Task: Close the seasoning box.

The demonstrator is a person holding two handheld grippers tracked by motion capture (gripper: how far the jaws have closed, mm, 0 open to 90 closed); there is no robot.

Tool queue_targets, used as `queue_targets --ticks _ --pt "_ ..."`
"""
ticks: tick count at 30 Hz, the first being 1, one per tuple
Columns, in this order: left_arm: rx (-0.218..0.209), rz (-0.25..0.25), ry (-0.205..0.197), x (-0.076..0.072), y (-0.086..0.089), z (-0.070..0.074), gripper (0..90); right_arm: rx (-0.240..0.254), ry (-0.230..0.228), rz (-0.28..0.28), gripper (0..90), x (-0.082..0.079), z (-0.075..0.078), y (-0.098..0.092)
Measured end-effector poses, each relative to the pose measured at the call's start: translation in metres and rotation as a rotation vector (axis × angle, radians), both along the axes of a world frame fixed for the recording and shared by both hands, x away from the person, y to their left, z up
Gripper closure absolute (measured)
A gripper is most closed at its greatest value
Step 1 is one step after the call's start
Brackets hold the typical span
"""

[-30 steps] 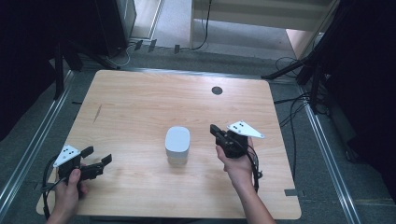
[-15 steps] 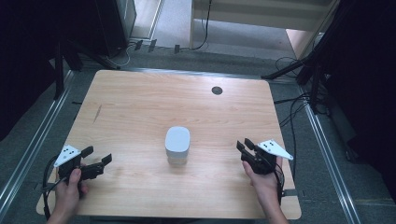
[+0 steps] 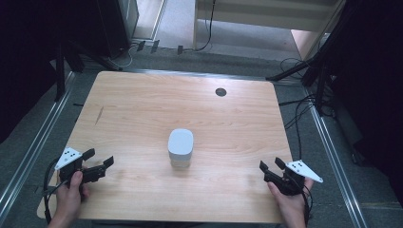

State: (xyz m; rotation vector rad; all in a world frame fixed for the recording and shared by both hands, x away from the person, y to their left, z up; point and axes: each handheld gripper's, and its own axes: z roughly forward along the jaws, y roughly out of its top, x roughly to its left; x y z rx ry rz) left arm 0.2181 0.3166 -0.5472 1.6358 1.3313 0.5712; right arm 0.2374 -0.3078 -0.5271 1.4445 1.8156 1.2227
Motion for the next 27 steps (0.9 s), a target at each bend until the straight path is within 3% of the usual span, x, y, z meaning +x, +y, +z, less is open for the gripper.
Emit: queue_targets --ticks 5,9,14,18,22,27 --pt "0.005 -0.003 0.000 0.000 0.000 0.000 14.5 0.006 0.012 -0.035 30.4 -0.009 -0.006 -0.021" --pt "0.006 0.000 -0.002 0.000 -0.001 0.000 14.5 0.001 0.022 -0.069 21.4 -0.018 -0.012 -0.036" --pt "0.007 0.002 -0.001 -0.001 -0.001 0.000 14.5 0.027 0.011 -0.060 14.1 -0.022 -0.012 -0.045" --pt "-0.002 0.001 -0.001 -0.001 0.001 0.000 14.5 0.048 0.033 -0.067 13.2 -0.022 -0.016 -0.046" --pt "-0.036 0.005 -0.004 0.001 0.004 0.000 14.5 0.025 0.006 -0.069 13.3 -0.025 -0.017 -0.042" --pt "-0.076 0.020 -0.001 0.001 0.009 0.000 14.5 0.000 0.002 -0.062 13.6 -0.026 -0.018 -0.039"
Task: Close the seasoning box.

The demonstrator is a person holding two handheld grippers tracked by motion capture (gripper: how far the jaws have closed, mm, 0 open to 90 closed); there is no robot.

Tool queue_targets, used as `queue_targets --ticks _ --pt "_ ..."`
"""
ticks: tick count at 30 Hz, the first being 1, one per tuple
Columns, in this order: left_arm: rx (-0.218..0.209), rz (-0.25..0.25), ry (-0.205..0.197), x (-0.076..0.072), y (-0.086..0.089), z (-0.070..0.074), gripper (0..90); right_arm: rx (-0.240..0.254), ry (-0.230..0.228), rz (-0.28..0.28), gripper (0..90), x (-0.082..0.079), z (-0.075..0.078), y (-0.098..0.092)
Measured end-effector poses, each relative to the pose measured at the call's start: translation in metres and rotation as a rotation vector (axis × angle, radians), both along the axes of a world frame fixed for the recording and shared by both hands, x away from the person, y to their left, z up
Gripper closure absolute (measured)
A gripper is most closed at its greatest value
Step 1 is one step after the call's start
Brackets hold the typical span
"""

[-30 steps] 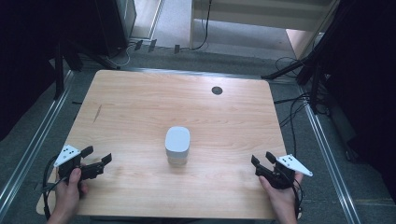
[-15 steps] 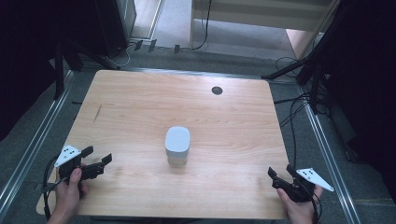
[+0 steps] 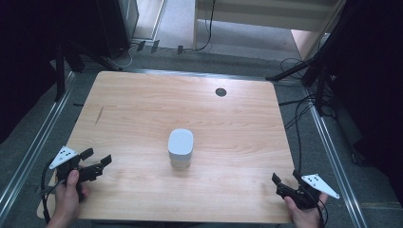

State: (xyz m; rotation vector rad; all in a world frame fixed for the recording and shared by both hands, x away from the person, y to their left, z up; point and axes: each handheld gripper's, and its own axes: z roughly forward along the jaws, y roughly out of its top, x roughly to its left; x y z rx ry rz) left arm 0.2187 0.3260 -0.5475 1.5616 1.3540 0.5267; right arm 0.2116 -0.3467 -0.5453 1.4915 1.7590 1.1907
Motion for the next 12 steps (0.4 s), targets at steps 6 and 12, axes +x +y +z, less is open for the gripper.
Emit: queue_targets --ticks 6,12 --pt "0.000 -0.003 0.000 0.0001 -0.0005 -0.0001 14.6 -0.016 0.007 -0.001 13.8 0.0005 -0.0005 0.0023" --pt "-0.002 -0.002 0.003 0.0007 -0.0008 -0.0003 14.6 -0.012 0.008 -0.001 13.8 0.0007 -0.0006 0.0022"
